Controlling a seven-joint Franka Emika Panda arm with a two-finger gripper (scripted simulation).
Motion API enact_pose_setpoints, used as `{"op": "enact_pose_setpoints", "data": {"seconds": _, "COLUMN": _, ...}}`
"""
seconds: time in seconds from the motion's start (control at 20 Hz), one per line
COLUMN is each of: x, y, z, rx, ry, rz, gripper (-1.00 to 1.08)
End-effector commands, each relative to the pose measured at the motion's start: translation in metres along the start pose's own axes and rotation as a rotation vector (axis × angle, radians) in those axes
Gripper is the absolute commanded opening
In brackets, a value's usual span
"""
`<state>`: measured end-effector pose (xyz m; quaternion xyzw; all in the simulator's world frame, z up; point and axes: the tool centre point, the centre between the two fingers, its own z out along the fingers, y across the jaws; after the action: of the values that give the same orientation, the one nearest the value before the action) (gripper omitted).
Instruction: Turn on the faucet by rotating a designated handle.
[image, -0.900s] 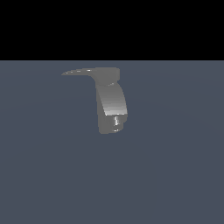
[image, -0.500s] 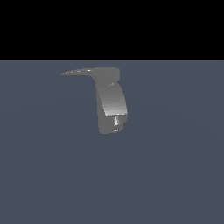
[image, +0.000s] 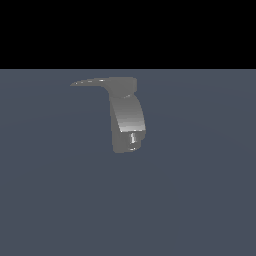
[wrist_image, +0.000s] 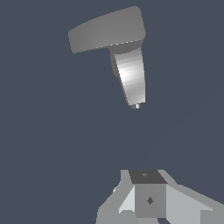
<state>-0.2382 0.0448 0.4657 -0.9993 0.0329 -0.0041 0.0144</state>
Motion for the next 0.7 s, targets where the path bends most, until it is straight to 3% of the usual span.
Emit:
{"op": "enact_pose_setpoints", "data": {"seconds": 0.0, "x": 0.004, "y": -0.009, "z": 0.007, "rx": 0.000, "ry": 0.000, "rz": 0.042, "gripper": -1.00}}
{"op": "enact_pose_setpoints", "data": {"seconds": 0.65, "x": 0.041, "y": -0.063, "z": 0.048, "rx": -0.002, "ry": 0.002, "rz": 0.309, "gripper": -1.00}}
